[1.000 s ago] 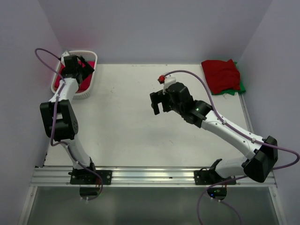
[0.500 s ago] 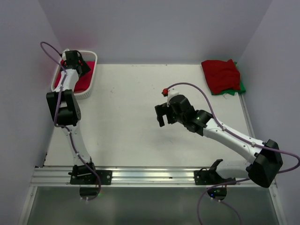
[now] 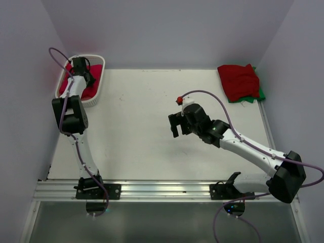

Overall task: Fold and stack the t-shirts
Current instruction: Grab crumpled tshirt from bin with the left arm, then move the tshirt to the center of the board

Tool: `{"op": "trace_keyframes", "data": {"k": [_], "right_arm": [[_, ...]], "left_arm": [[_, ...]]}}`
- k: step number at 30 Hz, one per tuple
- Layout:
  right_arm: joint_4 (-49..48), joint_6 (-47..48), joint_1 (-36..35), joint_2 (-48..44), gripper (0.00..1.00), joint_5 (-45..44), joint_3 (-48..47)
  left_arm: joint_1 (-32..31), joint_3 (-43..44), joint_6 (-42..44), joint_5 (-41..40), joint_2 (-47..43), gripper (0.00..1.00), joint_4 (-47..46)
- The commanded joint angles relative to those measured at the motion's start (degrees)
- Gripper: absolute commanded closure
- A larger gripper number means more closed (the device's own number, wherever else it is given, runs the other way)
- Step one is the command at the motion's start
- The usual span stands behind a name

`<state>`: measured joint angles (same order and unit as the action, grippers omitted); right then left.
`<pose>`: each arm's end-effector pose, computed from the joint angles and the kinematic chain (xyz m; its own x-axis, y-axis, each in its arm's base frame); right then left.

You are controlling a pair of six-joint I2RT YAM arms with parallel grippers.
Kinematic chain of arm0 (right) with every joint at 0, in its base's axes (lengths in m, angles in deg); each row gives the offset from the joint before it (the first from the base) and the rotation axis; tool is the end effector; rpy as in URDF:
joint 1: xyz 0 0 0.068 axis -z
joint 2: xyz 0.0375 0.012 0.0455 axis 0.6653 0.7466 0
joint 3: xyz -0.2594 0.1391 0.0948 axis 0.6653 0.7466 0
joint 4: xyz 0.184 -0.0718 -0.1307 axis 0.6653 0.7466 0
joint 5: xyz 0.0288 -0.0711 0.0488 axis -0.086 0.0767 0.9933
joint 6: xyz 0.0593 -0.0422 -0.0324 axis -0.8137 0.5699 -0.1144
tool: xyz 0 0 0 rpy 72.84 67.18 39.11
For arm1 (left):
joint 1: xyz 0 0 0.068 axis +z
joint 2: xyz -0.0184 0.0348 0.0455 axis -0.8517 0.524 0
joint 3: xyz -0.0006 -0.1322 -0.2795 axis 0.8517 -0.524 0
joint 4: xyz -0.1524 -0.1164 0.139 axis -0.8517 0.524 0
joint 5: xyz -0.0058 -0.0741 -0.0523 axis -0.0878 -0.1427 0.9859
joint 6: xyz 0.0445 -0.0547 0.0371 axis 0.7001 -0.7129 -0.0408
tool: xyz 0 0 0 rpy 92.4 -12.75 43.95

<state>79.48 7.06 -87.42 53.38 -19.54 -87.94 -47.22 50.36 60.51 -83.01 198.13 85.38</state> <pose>0.1942 0.1773 0.3099 -0.5718 -0.2105 -0.7930 -0.4380 0.8956 0.0781 0.5309 0.1136 0.2241 -0.4832 -0.5403 -0.6889 -0.5489 0.8000 -0.2424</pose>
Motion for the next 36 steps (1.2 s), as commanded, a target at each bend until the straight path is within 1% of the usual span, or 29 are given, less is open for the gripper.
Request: {"op": "trace_keyframes", "data": {"k": [1,4,5,7,9,10,13,14,15,16,19,23,26,31,33,36], "right_arm": [[-1.10,-0.82,-0.17,-1.65,0.01,-1.79,0.48],[-0.93,-0.91,-0.17,-1.65,0.01,-1.79,0.83],[-0.75,-0.91,-0.17,-1.65,0.01,-2.05,0.75],[-0.66,-1.17,-0.17,-1.83,0.01,-2.32,0.92],[-1.27,-1.52,-0.17,-2.44,0.01,-3.11,1.01],[-1.36,-1.52,-0.17,-2.88,0.01,-3.29,1.10],[-2.07,-2.22,-0.17,-4.64,0.01,-4.69,1.71],[-2.24,-2.49,-0.17,-5.08,0.01,-5.13,1.80],[-2.16,-2.75,-0.17,-6.04,0.01,-6.53,1.98],[-2.07,-3.27,-0.17,-6.66,0.01,-7.15,2.33],[-2.42,-3.89,-0.17,-9.02,0.01,-9.60,3.56],[-1.28,-5.03,-0.17,-12.54,0.01,-12.69,4.44],[-1.02,-5.21,-0.17,-15.96,0.01,-15.23,5.93],[-0.22,-5.65,-0.17,-20.28,0.01,-17.78,7.51],[0.04,-5.74,-0.17,-21.43,0.01,-18.49,7.95],[0.30,-5.92,-0.17,-21.87,0.01,-19.10,8.22]], "left_arm": [[-0.02,0.42,-0.62,2.81,-5.30,1.00,0.20],[-1.07,-0.29,-1.33,1.32,-12.77,1.00,-0.33],[-1.68,-0.72,-1.34,0.10,-14.79,1.00,-0.68],[-3.70,-0.56,-1.34,0.08,-19.70,1.00,-1.12],[-6.24,0.84,-1.42,2.88,-23.05,1.00,0.19],[-7.21,0.85,-1.42,2.90,-24.12,1.00,0.37],[-10.65,1.73,-1.77,9.29,-27.45,1.00,1.16],[-12.83,2.51,-2.38,10.88,-27.99,1.00,2.29],[-13.11,2.78,-4.22,12.63,-29.30,1.00,2.48],[-13.37,2.00,-5.45,17.00,-30.10,1.00,2.39],[-13.81,-1.16,-9.76,24.14,-33.79,1.00,-0.32],[-16.97,-8.35,-11.18,24.87,-38.62,1.00,-2.70],[-18.03,-13.62,-11.53,25.57,-41.96,1.00,-4.45],[-18.74,-17.33,-10.13,26.62,-43.11,1.00,-3.32],[-19.88,-18.04,-9.25,25.31,-43.46,1.00,-2.71],[-21.90,-19.62,-8.37,26.10,-43.03,1.00,-2.53]]}}
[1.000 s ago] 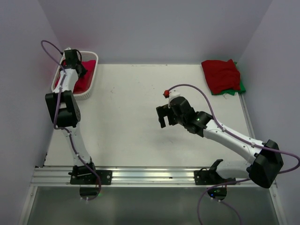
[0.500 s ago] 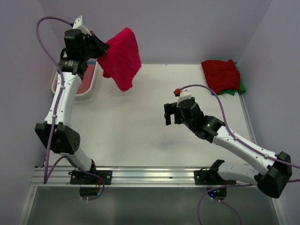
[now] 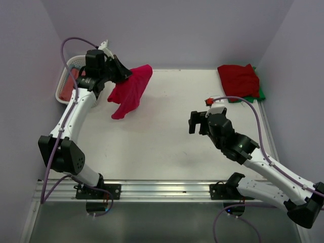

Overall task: Fold and stack the t-shirts
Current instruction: Move the tshirt to the center of the board

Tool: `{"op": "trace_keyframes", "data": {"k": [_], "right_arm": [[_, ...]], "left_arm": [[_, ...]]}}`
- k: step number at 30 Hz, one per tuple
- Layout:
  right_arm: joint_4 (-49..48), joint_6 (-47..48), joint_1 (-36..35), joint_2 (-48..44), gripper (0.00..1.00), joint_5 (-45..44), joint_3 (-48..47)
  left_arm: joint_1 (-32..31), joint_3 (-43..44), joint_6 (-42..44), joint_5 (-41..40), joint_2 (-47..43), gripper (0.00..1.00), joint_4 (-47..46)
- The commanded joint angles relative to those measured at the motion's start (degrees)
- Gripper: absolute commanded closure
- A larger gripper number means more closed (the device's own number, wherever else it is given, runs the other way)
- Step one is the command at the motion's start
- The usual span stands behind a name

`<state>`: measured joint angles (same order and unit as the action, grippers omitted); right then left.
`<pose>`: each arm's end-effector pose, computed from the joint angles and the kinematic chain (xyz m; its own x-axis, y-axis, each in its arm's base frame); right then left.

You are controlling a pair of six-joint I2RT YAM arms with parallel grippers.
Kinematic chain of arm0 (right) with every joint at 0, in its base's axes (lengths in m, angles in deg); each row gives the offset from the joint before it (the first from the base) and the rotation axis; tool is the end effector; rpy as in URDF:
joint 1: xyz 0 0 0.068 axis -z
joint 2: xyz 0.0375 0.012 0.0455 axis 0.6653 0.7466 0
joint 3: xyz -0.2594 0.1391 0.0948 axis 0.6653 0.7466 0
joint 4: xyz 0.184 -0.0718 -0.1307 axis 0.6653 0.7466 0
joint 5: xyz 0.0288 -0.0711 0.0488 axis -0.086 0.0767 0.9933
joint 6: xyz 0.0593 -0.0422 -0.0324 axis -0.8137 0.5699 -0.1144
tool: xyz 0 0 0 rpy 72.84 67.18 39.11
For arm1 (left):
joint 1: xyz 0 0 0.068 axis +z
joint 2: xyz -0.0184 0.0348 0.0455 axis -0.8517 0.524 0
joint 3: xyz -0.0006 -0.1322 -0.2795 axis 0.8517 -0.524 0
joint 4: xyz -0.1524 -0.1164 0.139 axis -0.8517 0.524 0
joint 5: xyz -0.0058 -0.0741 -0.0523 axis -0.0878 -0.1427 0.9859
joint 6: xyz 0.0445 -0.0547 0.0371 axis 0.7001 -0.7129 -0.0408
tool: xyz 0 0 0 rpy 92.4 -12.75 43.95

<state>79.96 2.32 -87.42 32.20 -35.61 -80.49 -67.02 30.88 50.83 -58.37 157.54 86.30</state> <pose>0.1428 0.0989 0.3408 -0.3886 0.0375 -0.9207 -0.1974 0.9726 0.1229 0.3568 -0.0749 0.4204 -0.5608 -0.4787 -0.6755 0.1091 0.7660 -0.6335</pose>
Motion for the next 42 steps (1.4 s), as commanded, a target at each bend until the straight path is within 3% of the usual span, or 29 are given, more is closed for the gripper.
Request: {"op": "trace_keyframes", "data": {"k": [1,7,10,15,24,30,34,35,36,37,38,39,42], "right_arm": [[-0.09,-1.35,-0.17,-0.69,0.01,-3.13,0.85],[1.05,-2.05,-0.17,-0.42,0.01,-5.06,0.77],[1.14,-2.05,-0.17,-1.04,0.01,-5.85,0.94],[1.58,-2.14,-0.08,-2.27,0.01,-6.73,1.29],[2.46,-2.14,-0.16,-3.24,0.01,-8.14,1.56],[2.72,-2.14,-0.08,-2.80,0.01,-7.61,0.94],[3.43,-2.49,-0.08,-2.80,0.01,-7.09,0.59],[3.43,-2.67,-0.08,-2.71,0.01,-6.91,0.42],[3.60,-2.75,-0.08,-2.71,0.01,-6.82,0.33],[4.04,-2.84,-0.08,-2.45,0.01,-6.56,0.15],[4.39,-2.84,-0.08,-2.36,0.01,-6.56,-0.20],[5.00,-2.84,-0.16,-2.18,0.01,-6.47,-0.37],[5.54,-2.67,-0.17,-1.39,0.01,-5.86,-1.08]], "left_arm": [[-2.97,0.11,1.66,0.86,-2.18,1.00,-2.84],[-10.27,3.18,3.25,-0.02,0.29,1.00,0.07],[-15.44,6.00,5.36,-6.50,0.38,1.00,1.82],[-15.72,6.88,4.83,-7.06,0.99,1.00,2.00],[-15.46,5.31,5.53,-33.48,-6.30,1.00,7.80],[-17.39,-0.75,4.83,-29.04,-5.79,1.00,4.82],[-25.97,-9.45,3.60,-26.49,1.84,1.00,-2.01],[-27.57,-10.95,2.38,-25.96,3.61,0.95,-2.82],[-29.07,-13.40,1.59,-26.13,5.11,0.77,-3.27],[-31.69,-14.64,0.01,-27.00,7.04,0.38,-3.88],[-32.85,-15.96,-0.70,-28.05,7.14,0.14,-4.67],[-33.99,-19.36,-1.23,-29.72,6.62,0.00,-5.72],[-35.59,-25.44,-2.20,-31.91,1.62,0.00,-10.56]]}}
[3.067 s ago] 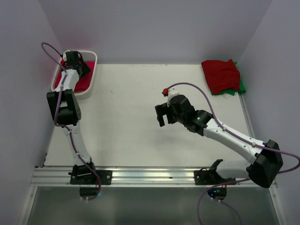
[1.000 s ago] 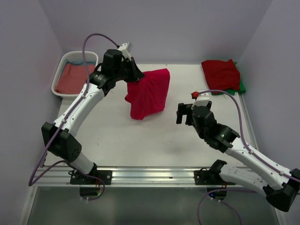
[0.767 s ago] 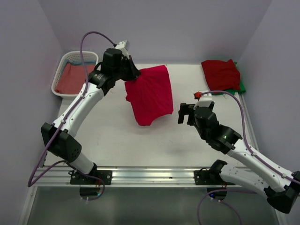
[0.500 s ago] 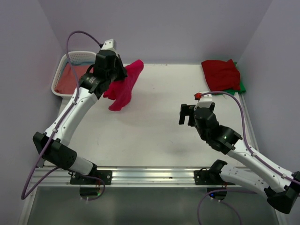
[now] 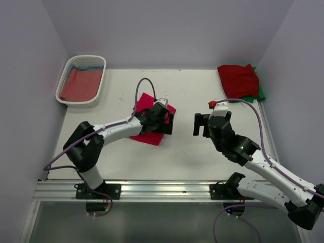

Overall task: Fold and stack the t-shirts
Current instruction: Move the tshirt to the center of the board

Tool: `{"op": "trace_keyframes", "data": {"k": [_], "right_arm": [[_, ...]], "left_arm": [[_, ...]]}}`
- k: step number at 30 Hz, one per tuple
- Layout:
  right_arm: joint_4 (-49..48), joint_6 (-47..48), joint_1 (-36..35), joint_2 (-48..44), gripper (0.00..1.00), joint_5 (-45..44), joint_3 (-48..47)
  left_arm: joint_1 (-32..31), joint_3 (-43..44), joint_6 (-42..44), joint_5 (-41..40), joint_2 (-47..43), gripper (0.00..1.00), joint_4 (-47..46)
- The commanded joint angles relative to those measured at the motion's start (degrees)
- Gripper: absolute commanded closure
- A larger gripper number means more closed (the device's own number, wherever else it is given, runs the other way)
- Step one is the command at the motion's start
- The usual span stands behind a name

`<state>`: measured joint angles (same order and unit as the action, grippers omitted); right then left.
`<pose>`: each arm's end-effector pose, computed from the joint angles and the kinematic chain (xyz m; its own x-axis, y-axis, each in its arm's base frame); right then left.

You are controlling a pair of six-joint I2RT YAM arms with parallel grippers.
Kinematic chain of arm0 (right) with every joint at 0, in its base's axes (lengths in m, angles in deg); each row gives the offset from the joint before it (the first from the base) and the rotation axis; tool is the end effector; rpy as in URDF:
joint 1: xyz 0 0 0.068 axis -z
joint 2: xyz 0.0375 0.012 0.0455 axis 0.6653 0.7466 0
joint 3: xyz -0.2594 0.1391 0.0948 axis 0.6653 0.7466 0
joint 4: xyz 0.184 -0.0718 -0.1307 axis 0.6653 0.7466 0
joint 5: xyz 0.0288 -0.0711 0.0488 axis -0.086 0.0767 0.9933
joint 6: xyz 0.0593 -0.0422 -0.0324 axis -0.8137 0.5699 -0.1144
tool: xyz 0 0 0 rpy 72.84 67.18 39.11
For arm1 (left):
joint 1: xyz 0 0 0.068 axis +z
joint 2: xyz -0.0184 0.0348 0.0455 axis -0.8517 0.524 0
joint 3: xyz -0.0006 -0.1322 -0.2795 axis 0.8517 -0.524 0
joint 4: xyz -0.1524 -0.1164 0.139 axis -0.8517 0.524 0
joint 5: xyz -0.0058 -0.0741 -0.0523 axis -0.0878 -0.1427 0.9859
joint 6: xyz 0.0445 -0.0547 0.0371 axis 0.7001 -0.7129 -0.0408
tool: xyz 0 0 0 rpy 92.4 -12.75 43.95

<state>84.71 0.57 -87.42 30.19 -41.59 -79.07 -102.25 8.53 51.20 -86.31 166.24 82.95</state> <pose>0.1357 0.0830 0.3294 -0.4053 0.0263 -0.9138 -0.0922 0.9933 0.0695 0.2759 -0.2477 0.2411 -0.8041 -0.0175 -0.5942 0.1638 0.9543 -0.2498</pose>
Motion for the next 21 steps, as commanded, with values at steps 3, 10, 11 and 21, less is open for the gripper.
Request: {"op": "trace_keyframes", "data": {"k": [3,10,11,21], "right_arm": [[-0.95,-0.40,-0.16,1.32,0.01,2.23,-2.41],[-6.67,2.50,-0.16,6.23,0.01,10.41,-2.23],[-7.20,3.47,-0.17,9.55,0.01,11.63,-3.45],[-5.73,9.97,-0.17,41.63,0.16,33.61,-26.03]], "left_arm": [[-0.27,-5.56,-3.01,-10.29,-12.62,0.00,-6.26],[4.73,-13.11,-2.84,-17.09,-32.89,0.00,-4.23],[5.53,-14.60,-2.66,-17.27,-35.20,0.00,-4.32],[8.35,-20.68,-5.91,-20.52,-53.23,0.00,3.23]]}}
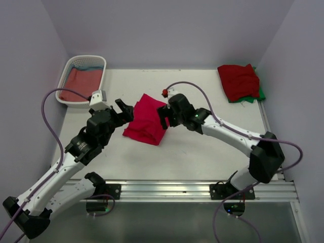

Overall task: Fold and stack the t-shirts
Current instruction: Move the tshirt to the center of the board, then flatten out the tshirt

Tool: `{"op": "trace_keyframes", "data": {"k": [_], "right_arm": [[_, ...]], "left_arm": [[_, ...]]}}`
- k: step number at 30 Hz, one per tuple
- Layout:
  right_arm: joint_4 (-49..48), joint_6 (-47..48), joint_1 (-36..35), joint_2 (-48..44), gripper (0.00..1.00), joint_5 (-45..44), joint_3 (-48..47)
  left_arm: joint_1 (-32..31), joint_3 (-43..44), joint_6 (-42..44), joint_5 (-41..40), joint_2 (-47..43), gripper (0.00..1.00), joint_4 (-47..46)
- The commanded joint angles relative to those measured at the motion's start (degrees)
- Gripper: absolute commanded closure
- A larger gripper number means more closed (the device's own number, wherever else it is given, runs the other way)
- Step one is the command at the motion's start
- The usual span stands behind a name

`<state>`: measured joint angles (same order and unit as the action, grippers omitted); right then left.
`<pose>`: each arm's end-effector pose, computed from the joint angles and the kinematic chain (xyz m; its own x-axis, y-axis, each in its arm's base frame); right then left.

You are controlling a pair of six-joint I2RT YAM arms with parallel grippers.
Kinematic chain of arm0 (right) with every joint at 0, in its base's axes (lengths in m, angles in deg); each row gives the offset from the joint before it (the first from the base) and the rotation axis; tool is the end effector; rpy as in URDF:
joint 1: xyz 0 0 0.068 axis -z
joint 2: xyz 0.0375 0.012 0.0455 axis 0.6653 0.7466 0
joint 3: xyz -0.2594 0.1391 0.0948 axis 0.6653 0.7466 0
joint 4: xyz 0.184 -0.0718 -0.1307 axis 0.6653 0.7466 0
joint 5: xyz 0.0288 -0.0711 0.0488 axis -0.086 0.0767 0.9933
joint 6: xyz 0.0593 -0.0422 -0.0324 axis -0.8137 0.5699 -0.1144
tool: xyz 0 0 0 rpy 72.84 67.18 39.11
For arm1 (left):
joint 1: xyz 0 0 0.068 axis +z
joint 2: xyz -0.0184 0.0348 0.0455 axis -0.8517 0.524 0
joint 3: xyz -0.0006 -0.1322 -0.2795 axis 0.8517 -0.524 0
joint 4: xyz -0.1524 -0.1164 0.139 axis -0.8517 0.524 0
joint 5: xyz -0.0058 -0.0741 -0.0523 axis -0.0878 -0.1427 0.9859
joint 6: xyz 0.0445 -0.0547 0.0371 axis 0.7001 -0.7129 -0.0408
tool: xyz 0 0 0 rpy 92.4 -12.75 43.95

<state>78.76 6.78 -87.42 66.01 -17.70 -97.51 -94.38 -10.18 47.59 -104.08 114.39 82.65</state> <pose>0.2353 0.2226 0.3068 -0.6020 -0.2323 -0.7639 -0.4536 0.8869 0.0878 0.1456 -0.0655 0.3597 -0.2864 -0.4776 -0.8306 -0.0346 0.8715 -0.4892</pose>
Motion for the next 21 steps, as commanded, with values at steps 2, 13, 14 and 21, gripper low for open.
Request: {"op": "trace_keyframes", "data": {"k": [2,13,14,21], "right_arm": [[3.38,5.69,-0.25,14.33,0.27,14.02,-15.73],[17.63,10.98,-0.96,42.30,0.42,15.62,-47.65],[18.42,11.15,-0.96,45.45,0.43,15.27,-49.51],[22.21,11.42,-0.96,52.77,0.48,12.11,-57.27]], "left_arm": [[0.48,-3.37,-3.36,-2.58,-3.32,0.00,4.42],[0.48,-8.82,-5.47,-1.17,-8.16,0.00,5.57],[0.48,-9.00,-5.47,-1.08,-8.42,0.00,5.48],[0.48,-10.15,-5.73,-0.29,-9.21,0.00,5.39]]}}
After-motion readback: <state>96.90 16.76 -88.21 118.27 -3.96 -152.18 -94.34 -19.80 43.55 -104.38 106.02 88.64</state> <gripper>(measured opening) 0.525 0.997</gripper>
